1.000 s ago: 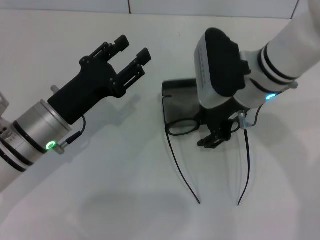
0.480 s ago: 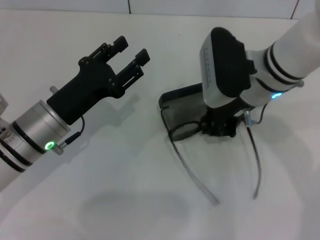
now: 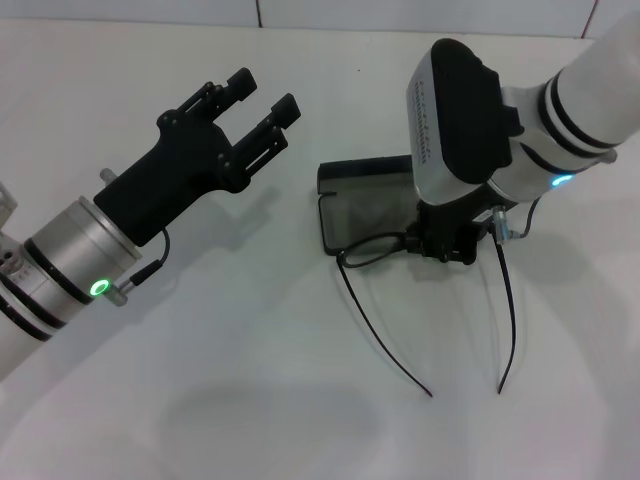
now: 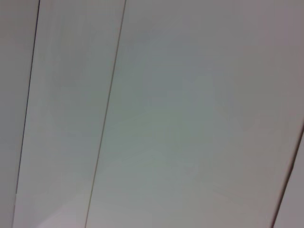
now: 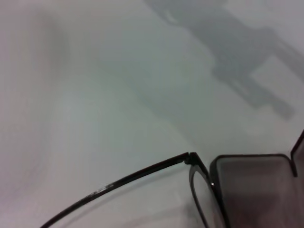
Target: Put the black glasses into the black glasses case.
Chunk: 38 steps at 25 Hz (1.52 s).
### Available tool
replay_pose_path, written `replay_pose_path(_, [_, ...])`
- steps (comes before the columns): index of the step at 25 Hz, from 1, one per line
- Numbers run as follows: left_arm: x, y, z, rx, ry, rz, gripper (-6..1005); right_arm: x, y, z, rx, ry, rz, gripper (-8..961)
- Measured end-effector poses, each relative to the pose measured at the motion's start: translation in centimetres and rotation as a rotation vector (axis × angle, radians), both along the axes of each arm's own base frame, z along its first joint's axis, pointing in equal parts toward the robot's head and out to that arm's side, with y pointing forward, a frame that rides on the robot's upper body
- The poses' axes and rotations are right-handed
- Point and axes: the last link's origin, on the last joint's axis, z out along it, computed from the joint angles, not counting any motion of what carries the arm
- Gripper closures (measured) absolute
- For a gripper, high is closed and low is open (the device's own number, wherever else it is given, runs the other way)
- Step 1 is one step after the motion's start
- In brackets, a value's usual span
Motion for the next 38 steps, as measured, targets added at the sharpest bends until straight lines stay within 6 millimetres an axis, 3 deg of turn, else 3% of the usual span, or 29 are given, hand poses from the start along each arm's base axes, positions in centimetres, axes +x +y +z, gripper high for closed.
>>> replay_pose_path(3, [0.0, 0.0, 0.0, -0.001, -0.001, 0.001, 344, -0.2, -0.1, 0.8, 0.000, 0.021, -0.011, 834])
replay_pose_path(10, [0.6, -0.7, 0.2, -0.017, -0.022, -0.068, 346, 0.3, 0.1, 5.8, 0.056, 0.223, -0.074, 835])
replay_pose_path(17, [2.2, -2.5, 0.9, -0.077, -0.040, -0.272, 350, 3.8, -0.9, 9.2, 0.103, 0.474, -0.164, 837])
replay_pose_path(18, [2.6, -2.6, 1.0, -0.096, -0.043, -0.305, 350, 4.5, -1.2, 9.7, 0.119, 0.537, -0.178, 837])
replay_pose_path(19, [3.0, -2.6, 1.1, -0.122, -0.048, -0.333, 350, 6.1, -1.8, 10.9, 0.154, 0.720, -0.202, 837])
replay_pose_path(23, [4.5, -1.8, 1.4, -0.221, -0.068, -0.400, 351, 8.2, -2.6, 11.8, 0.175, 0.907, -0.222, 835])
replay_pose_path(28, [7.1, -0.7, 0.2, -0.317, -0.052, -0.477, 351, 10.0, -3.4, 10.9, 0.164, 1.000, -0.267, 832])
replay_pose_path(32, [9.4, 1.0, -1.2, -0.434, -0.016, -0.469, 350, 10.2, -4.1, 10.4, 0.127, 1.026, -0.265, 830])
replay_pose_path(38, [10.5, 1.9, -2.7, -0.514, 0.050, -0.444, 350, 9.8, -4.5, 10.7, 0.109, 1.084, -0.235, 827])
